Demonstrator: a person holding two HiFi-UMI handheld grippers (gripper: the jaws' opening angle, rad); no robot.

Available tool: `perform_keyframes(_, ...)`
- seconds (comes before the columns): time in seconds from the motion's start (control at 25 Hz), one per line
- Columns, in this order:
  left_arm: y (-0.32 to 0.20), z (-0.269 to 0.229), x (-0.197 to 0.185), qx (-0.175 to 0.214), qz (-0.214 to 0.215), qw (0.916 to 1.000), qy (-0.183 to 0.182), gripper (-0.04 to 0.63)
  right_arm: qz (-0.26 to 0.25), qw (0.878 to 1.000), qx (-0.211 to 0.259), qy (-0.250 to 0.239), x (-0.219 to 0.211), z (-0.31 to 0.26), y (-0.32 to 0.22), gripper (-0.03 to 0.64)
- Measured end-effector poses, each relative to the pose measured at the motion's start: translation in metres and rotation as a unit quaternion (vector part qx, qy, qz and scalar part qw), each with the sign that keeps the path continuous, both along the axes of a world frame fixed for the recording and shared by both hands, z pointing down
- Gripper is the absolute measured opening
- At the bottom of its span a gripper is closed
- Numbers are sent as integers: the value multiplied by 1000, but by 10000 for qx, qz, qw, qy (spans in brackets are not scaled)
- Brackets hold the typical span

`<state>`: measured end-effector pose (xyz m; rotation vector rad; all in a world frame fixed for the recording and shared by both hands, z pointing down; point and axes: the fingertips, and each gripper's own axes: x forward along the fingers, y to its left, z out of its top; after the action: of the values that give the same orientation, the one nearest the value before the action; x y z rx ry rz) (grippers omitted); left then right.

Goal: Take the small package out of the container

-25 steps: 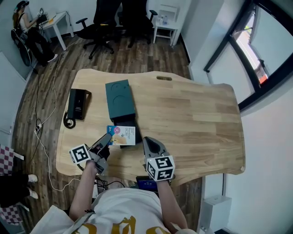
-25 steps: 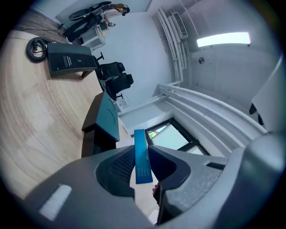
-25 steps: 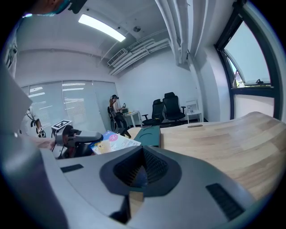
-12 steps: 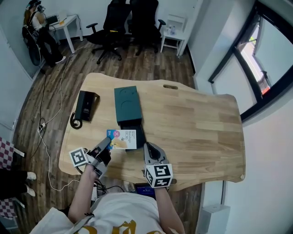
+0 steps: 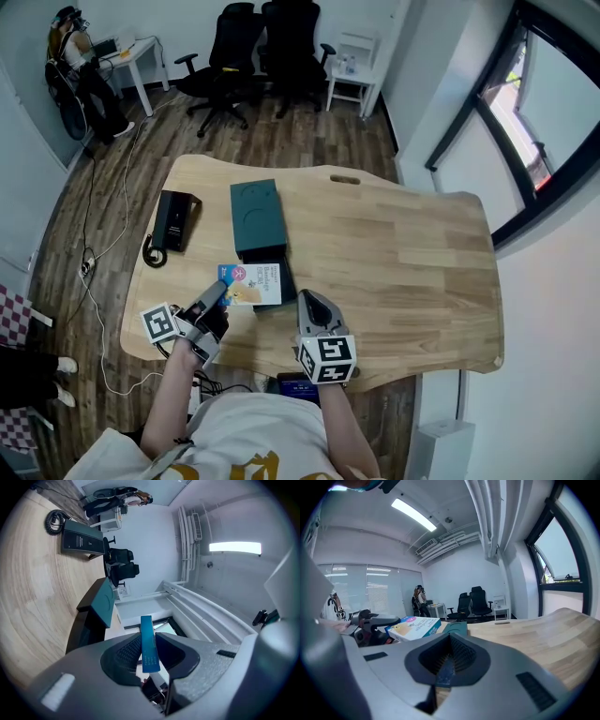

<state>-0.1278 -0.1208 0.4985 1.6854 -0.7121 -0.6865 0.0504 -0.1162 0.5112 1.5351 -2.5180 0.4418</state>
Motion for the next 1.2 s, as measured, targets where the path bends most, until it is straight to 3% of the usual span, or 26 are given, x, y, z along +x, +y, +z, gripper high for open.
perform_keyframes(0.52, -4, -1, -19, 48, -356, 9993, -110, 95, -124, 9997, 96, 188, -1, -6, -14, 3)
perform_keyframes(1.2, 5, 5, -22, 8, -371, 9993, -12, 95, -184, 9992, 188, 286, -5, -7, -4, 3)
